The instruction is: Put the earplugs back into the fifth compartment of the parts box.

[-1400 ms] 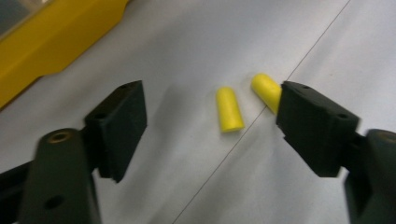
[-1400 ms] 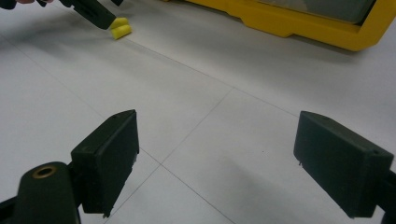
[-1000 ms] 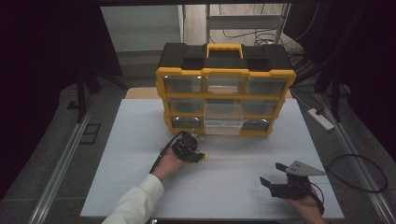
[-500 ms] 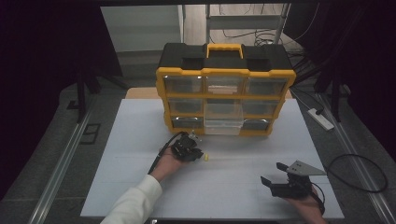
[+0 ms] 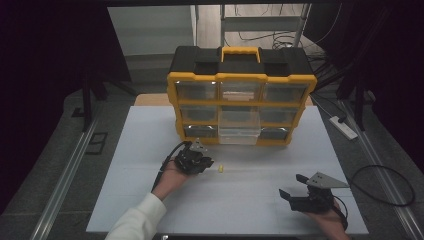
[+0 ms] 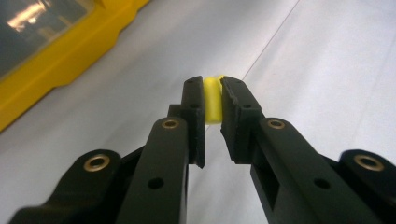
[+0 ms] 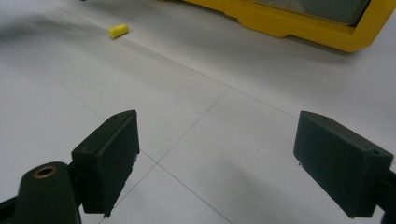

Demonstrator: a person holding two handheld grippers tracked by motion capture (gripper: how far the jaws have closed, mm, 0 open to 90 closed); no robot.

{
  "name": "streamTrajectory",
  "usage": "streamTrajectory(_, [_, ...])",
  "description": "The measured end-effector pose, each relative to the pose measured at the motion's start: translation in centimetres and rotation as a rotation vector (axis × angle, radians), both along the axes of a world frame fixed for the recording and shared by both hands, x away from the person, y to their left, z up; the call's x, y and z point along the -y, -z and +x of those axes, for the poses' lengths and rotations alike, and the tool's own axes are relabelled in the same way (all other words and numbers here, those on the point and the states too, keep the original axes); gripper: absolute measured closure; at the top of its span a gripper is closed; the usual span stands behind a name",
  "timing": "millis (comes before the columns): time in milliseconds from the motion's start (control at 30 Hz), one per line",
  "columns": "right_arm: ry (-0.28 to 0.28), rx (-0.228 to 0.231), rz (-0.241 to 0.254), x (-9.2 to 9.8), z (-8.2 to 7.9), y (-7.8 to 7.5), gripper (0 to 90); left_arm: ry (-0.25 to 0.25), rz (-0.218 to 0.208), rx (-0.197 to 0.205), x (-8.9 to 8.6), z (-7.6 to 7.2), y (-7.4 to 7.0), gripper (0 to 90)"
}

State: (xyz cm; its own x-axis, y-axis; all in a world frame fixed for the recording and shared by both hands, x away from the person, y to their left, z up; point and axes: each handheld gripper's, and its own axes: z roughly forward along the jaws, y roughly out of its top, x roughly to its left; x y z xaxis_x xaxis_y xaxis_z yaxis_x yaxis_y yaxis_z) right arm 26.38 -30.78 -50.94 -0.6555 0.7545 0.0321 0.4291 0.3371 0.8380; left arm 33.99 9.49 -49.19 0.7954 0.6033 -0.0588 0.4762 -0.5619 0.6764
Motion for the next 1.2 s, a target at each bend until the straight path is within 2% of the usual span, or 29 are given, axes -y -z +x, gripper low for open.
streamTrajectory(200, [0.002,0.000,-0.004,0.0,0.0,0.0,15.2,-0.015,-0.051,0.034,-1.1,-1.1,-1.0,79.1])
streamTrajectory(600, [0.010,0.002,0.003,0.1,0.0,0.0,15.7,-0.066,-0.158,0.130,-3.1,-2.7,-3.1,79.1])
streamTrajectory(833, [0.008,0.004,0.010,0.1,0.0,0.0,15.7,-0.093,-0.259,0.153,-4.2,-3.2,-4.6,78.9])
streamTrajectory(967, [0.011,0.006,0.016,0.1,0.1,0.0,15.7,-0.100,-0.273,0.178,-4.4,-3.3,-5.4,78.9])
streamTrajectory(1200, [0.011,0.007,0.014,0.1,0.0,0.0,15.8,-0.093,-0.295,0.198,-4.5,-3.4,-6.6,78.9])
